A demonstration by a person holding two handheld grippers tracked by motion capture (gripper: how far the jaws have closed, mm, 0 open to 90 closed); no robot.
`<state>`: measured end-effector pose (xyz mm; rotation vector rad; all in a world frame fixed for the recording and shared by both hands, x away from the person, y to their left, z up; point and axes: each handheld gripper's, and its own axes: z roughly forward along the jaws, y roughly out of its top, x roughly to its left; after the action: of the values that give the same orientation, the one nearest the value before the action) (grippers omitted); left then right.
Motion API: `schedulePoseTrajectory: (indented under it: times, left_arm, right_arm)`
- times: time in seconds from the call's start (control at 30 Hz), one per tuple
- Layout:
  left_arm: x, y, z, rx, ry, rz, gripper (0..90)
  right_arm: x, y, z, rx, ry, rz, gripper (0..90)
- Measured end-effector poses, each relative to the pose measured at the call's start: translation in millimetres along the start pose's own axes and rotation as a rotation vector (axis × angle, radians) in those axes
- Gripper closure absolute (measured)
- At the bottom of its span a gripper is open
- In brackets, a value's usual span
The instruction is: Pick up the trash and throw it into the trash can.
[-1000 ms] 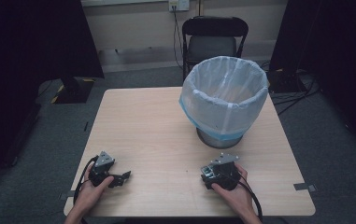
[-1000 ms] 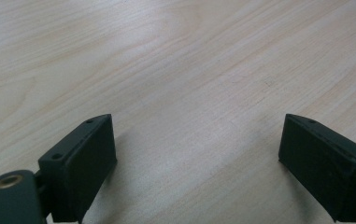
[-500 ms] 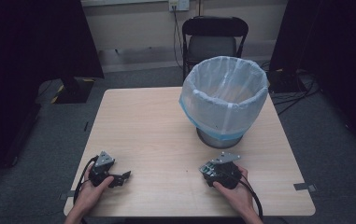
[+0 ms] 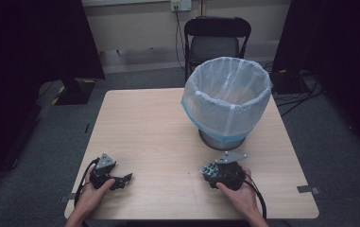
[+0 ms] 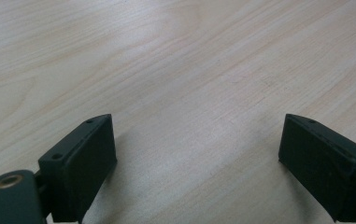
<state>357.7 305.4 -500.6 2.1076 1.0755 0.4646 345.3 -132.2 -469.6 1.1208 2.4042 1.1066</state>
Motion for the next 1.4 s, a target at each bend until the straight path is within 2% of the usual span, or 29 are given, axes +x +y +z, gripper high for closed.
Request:
schedulePoseTrajectory:
  times: [0.2, 0.33, 0.4, 0.57, 0.6, 0.73, 0.83, 0.97, 1.1, 1.17, 1.23, 1.33, 1.37, 1.4]
  left_arm:
    - [0.0, 0.0, 0.0, 0.000, 0.000, 0.000, 10.5]
    - [0.0, 0.0, 0.0, 0.000, 0.000, 0.000, 10.5]
    - [0.0, 0.0, 0.0, 0.000, 0.000, 0.000, 10.5]
    - [0.0, 0.0, 0.0, 0.000, 0.000, 0.000, 10.5]
    - [0.0, 0.0, 0.0, 0.000, 0.000, 0.000, 10.5]
    - [0.1, 0.0, 0.0, 0.001, 0.000, 0.001, 10.5]
    - [0.0, 0.0, 0.0, 0.000, 0.000, 0.000, 10.5]
    - [0.0, 0.0, 0.0, 0.000, 0.000, 0.000, 10.5]
    - [0.1, 0.0, 0.0, 0.000, 0.000, 0.000, 10.5]
    - [0.1, 0.0, 0.0, 0.001, 0.000, 0.001, 10.5]
    - [0.0, 0.0, 0.0, 0.000, 0.000, 0.000, 10.5]
    - [0.0, 0.0, 0.0, 0.000, 0.000, 0.000, 10.5]
    - [0.1, 0.0, 0.0, 0.000, 0.000, 0.000, 10.5]
    - [0.1, 0.0, 0.0, 0.000, 0.000, 0.000, 10.5]
  right_arm:
    - [1.3, 9.1, -11.1, -0.026, 0.031, -0.002, 33.7]
    - [1.5, 28.4, -30.8, -0.077, 0.031, -0.014, 33.7]
    - [1.9, 32.7, -34.7, -0.084, 0.035, -0.020, 33.7]
    - [8.0, 58.6, -53.5, -0.129, 0.091, -0.061, 33.8]
    - [8.0, 58.6, -53.5, -0.129, 0.091, -0.061, 33.8]
    - [11.7, 81.1, -67.3, -0.164, 0.140, -0.092, 33.7]
    - [13.2, 90.4, -73.3, -0.176, 0.150, -0.108, 33.8]
    - [14.7, 113.9, -88.6, -0.214, 0.181, -0.123, 33.7]
    - [15.2, 136.5, -102.7, -0.241, 0.193, -0.138, 33.8]
    - [15.9, 148.1, -109.3, -0.256, 0.185, -0.155, 33.8]
    - [15.5, 153.9, -112.1, -0.261, 0.194, -0.156, 33.8]
    - [11.9, 171.7, -118.3, -0.277, 0.219, -0.140, 33.7]
    - [8.6, 182.8, -121.4, -0.291, 0.231, -0.133, 33.7]
    - [6.8, 188.1, -122.6, -0.293, 0.226, -0.133, 33.7]
